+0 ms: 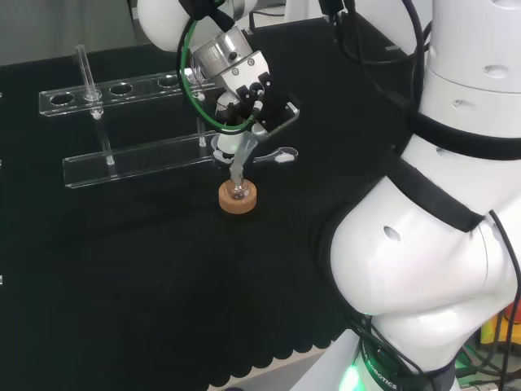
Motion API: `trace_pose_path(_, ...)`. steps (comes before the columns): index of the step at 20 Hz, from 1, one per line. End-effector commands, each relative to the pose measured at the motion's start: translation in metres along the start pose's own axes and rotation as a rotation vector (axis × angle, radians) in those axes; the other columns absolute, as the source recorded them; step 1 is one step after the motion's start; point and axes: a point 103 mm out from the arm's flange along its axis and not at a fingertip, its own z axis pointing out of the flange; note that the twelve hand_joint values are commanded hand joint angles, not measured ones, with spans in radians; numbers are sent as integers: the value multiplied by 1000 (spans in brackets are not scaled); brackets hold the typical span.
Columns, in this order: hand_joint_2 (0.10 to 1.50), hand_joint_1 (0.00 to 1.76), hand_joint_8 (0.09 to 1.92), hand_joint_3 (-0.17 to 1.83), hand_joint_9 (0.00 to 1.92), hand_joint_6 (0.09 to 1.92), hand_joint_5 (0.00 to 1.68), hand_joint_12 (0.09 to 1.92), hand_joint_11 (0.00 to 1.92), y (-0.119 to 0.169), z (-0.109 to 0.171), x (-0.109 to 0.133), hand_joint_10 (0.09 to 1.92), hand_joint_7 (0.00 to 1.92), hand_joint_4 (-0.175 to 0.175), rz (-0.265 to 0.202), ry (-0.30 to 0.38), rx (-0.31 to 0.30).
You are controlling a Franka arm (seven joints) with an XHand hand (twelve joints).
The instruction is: Place the funnel on the round-bottom flask.
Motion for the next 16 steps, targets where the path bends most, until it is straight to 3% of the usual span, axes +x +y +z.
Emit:
trace_pose_path(1,633,472,639,450,438,87,57,1402,286,-19,-1,-10,711,1,-44,2,14,-110)
trace_pose_path(5,656,489,683,433,464,87,119,1404,297,-31,-3,-24,709,71,-49,9,35,-205)
trace_pose_path(16,712,679,713,487,525,87,230,1389,329,-36,12,-84,669,167,-51,60,158,-272)
